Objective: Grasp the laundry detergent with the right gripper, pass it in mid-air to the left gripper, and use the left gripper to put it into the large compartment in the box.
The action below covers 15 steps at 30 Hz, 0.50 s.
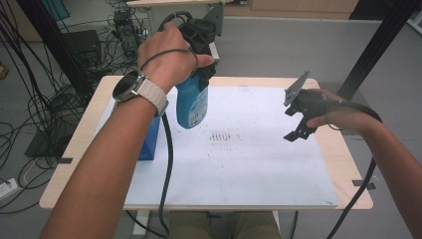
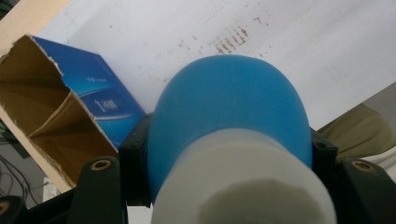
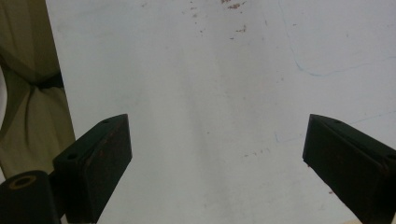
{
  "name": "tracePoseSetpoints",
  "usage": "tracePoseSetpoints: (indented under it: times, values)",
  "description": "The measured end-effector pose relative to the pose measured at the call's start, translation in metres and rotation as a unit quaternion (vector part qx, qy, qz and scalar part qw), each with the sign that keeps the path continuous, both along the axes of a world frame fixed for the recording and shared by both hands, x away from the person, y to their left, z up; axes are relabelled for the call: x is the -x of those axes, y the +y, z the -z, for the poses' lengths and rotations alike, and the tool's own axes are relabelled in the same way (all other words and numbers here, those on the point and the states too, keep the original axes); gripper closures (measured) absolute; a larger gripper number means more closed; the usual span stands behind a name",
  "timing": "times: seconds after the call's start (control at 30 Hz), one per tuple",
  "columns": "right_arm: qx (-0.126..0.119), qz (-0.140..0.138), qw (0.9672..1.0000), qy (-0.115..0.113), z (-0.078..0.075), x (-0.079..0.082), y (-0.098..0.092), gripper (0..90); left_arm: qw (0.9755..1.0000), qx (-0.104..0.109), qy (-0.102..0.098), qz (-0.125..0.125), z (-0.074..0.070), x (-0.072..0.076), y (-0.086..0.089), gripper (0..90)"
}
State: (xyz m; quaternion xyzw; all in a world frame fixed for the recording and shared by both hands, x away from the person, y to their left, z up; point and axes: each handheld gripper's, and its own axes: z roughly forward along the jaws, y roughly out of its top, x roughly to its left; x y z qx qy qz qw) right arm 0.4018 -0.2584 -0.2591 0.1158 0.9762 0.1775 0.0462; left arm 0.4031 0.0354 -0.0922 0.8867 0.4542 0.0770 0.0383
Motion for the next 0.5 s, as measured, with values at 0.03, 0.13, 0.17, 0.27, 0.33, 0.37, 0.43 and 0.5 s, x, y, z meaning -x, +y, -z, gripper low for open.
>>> tracePoseSetpoints:
  times: [0.03,0.13,0.17,0.27,0.33,0.37,0.43,0.5]
  values:
    - [0.001,-0.001,1.0000,0.001,0.000,0.000,0.000,8.0,1.0000,0.000,0.000,-0.004,-0.001,0.000,0.001,37.6]
    - [0.004,-0.001,1.0000,0.000,0.001,0.000,0.000,8.0,0.9999,-0.002,0.000,-0.017,-0.005,-0.002,0.006,37.6]
    - [0.004,-0.002,1.0000,0.000,0.001,0.000,0.000,8.0,0.9998,-0.001,0.000,-0.021,-0.007,-0.002,0.007,37.6]
    - [0.003,-0.002,1.0000,-0.002,0.000,-0.001,-0.001,8.0,0.9995,-0.004,0.002,-0.033,-0.011,-0.003,0.011,37.6]
    - [0.002,-0.002,1.0000,-0.003,0.000,-0.002,-0.001,8.0,0.9991,-0.004,0.001,-0.041,-0.013,-0.004,0.013,37.6]
    - [0.002,-0.001,1.0000,-0.003,0.000,-0.002,-0.001,8.0,0.9990,-0.005,0.001,-0.044,-0.014,-0.004,0.014,37.6]
    - [0.002,-0.002,1.0000,-0.002,0.000,-0.002,0.000,8.1,0.9985,-0.004,0.001,-0.055,-0.016,-0.005,0.016,37.6]
    - [0.003,-0.003,1.0000,-0.003,0.000,-0.003,0.000,8.1,0.9979,-0.002,0.001,-0.064,-0.018,-0.006,0.019,37.6]
